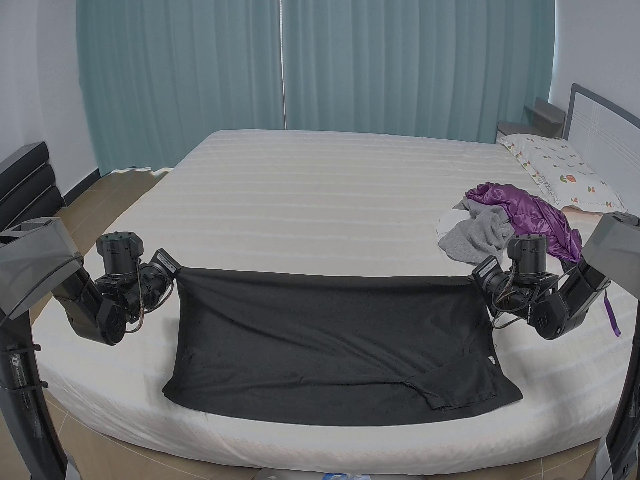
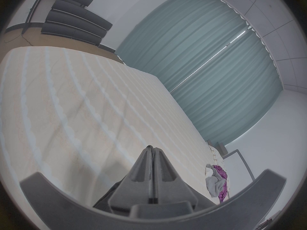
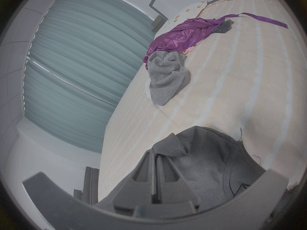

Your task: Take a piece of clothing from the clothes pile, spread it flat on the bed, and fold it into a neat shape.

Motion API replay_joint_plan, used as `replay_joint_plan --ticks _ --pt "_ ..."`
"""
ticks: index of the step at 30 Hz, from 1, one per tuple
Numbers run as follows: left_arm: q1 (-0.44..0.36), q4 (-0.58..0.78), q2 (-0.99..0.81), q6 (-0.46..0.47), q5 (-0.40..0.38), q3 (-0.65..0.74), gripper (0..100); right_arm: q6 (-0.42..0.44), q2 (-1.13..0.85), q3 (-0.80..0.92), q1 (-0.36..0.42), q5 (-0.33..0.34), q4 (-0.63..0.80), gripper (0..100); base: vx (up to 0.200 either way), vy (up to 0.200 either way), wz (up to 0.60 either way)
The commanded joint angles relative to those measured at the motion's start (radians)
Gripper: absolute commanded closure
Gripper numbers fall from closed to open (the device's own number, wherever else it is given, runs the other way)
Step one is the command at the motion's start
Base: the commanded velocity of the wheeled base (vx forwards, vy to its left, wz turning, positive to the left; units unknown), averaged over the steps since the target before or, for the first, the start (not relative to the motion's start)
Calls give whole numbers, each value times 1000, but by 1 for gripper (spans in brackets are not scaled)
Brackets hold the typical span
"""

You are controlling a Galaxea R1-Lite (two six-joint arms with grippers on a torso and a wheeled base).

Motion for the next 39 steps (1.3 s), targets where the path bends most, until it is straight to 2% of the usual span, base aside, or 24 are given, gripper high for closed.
replay_joint_plan --ticks 1,5,11,14,19,28,39 --pt "1 2 3 0 -2 4 100 -5 -13 8 -1 0 0 100 0 0 0" --pt "1 2 3 35 -4 38 100 -18 -34 42 -1 7 1 100 0 0 0" --pt "1 -8 -6 98 -8 130 100 -55 -88 151 7 69 0 100 0 0 0" --pt "1 -8 -8 104 -8 159 100 -62 -92 186 10 70 0 100 0 0 0" --pt "0 -11 -6 175 -10 251 100 -101 -76 260 8 70 -8 100 0 0 0" --pt "-8 -59 -6 213 -10 367 100 -117 -34 312 11 72 -13 100 0 0 0" --pt "-8 -85 -23 230 -1 416 100 -130 -36 340 13 72 -14 100 0 0 0"
